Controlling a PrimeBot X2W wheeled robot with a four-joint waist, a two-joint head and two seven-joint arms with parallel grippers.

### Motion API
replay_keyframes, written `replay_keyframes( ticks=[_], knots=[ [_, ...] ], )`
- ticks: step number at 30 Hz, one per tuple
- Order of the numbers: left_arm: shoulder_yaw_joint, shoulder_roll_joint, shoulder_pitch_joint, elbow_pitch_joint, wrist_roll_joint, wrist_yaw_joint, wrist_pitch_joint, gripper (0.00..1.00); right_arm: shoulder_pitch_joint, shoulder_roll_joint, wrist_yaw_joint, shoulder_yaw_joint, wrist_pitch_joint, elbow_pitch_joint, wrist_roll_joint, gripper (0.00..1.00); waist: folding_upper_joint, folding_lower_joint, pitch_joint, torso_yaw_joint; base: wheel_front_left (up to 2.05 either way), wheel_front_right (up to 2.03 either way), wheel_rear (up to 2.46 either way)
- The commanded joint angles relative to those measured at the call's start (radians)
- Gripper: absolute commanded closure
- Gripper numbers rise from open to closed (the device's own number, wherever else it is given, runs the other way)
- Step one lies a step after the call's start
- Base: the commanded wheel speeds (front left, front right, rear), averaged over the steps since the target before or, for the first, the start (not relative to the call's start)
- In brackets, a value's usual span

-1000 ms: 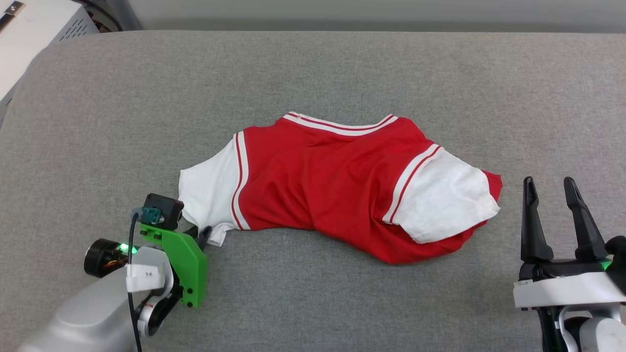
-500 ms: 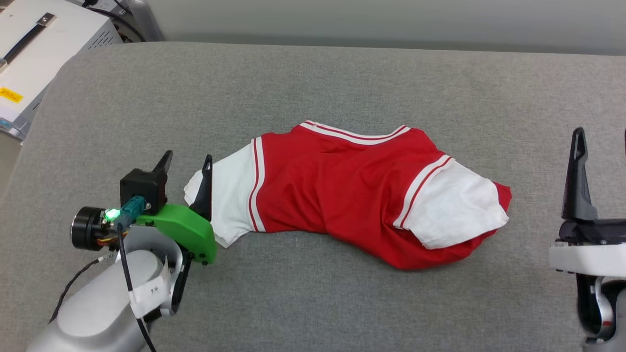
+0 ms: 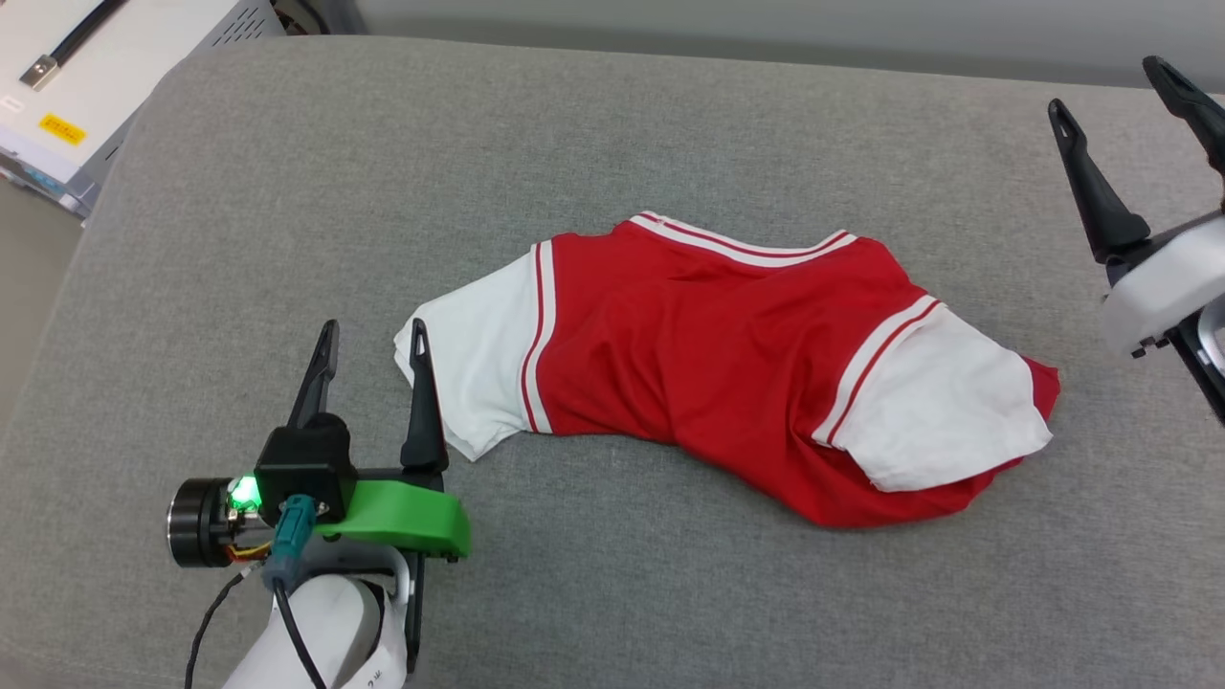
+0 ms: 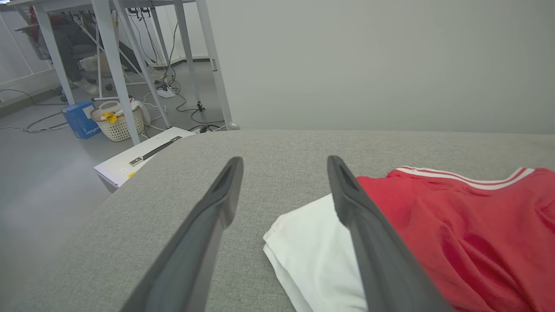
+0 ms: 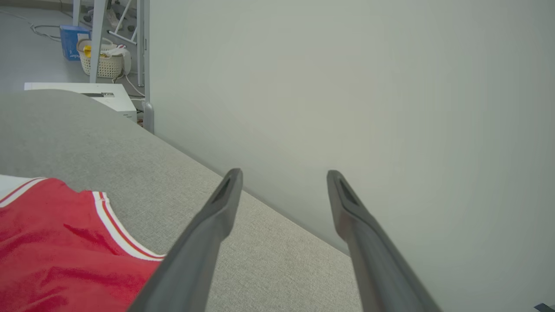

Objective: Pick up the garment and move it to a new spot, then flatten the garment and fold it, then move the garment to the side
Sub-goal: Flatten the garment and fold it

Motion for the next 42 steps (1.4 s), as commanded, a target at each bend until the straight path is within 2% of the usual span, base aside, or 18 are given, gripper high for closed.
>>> replay_keyframes(
  ticks=[1, 4, 9, 12, 16, 20, 25, 30, 31, 32, 38, 42],
  knots=[
    [0.020, -0.021, 0.019, -0.005, 0.030, -0.015, -0.006, 0.00, -0.047, -0.038, -0.001, 0.048, 0.072, 0.019, 0.036, 0.00, 0.0048, 0.0000, 0.023, 0.021, 0.00, 0.00, 0.00],
    [0.055, -0.064, 0.026, -0.003, 0.078, -0.052, -0.006, 0.00, -0.122, -0.118, -0.001, 0.188, 0.250, 0.053, 0.144, 0.00, 0.0048, 0.0000, 0.047, 0.043, 0.00, 0.00, 0.00],
    [0.100, -0.125, 0.027, 0.010, 0.133, -0.103, -0.006, 0.00, -0.222, -0.210, -0.001, 0.376, 0.532, 0.086, 0.348, 0.00, 0.0048, 0.0000, 0.090, 0.079, 0.00, 0.00, 0.00],
    [0.129, -0.160, 0.022, 0.012, 0.160, -0.133, -0.006, 0.00, -0.273, -0.240, -0.001, 0.461, 0.697, 0.110, 0.472, 0.00, 0.0048, 0.0000, 0.117, 0.100, 0.00, 0.00, 0.00],
    [0.161, -0.200, 0.009, 0.009, 0.196, -0.170, -0.006, 0.00, -0.340, -0.268, -0.001, 0.552, 0.835, 0.139, 0.538, 0.00, 0.0048, 0.0000, 0.156, 0.126, 0.00, 0.00, 0.00],
    [0.186, -0.232, -0.004, 0.007, 0.227, -0.198, -0.006, 0.00, -0.392, -0.260, -0.001, 0.624, 0.870, 0.200, 0.548, 0.00, 0.0048, 0.0000, 0.191, 0.145, 0.00, 0.00, 0.00],
    [0.207, -0.260, -0.015, 0.012, 0.254, -0.227, -0.006, 0.00, -0.380, -0.224, -0.001, 0.718, 0.861, 0.307, 0.587, 0.00, 0.0048, 0.0000, 0.209, 0.158, 0.00, 0.00, 0.00],
    [0.229, -0.277, -0.012, 0.010, 0.275, -0.244, -0.006, 0.00, -0.346, -0.217, -0.001, 0.818, 0.820, 0.346, 0.629, 0.00, 0.0048, 0.0000, 0.202, 0.155, 0.00, 0.00, 0.00],
    [0.233, -0.279, -0.009, 0.012, 0.278, -0.245, -0.006, 0.00, -0.347, -0.217, -0.001, 0.828, 0.803, 0.347, 0.635, 0.55, 0.0048, 0.0000, 0.199, 0.151, 0.00, 0.00, 0.00],
    [0.239, -0.280, -0.005, 0.013, 0.283, -0.247, -0.006, 0.00, -0.352, -0.217, -0.001, 0.838, 0.776, 0.346, 0.640, 1.00, 0.0048, 0.0000, 0.191, 0.144, 0.00, 0.00, 0.00],
    [0.263, -0.284, 0.016, 0.025, 0.305, -0.263, -0.006, 0.00, -0.392, -0.238, -0.001, 0.849, 0.589, 0.328, 0.656, 1.00, 0.0048, 0.0000, 0.135, 0.103, 0.00, 0.00, 0.00],
    [0.277, -0.286, 0.044, 0.030, 0.318, -0.273, -0.006, 0.00, -0.402, -0.301, -0.001, 0.848, 0.439, 0.246, 0.640, 1.00, 0.0048, 0.0000, 0.080, 0.070, 0.00, 0.00, 0.00]
  ],
)
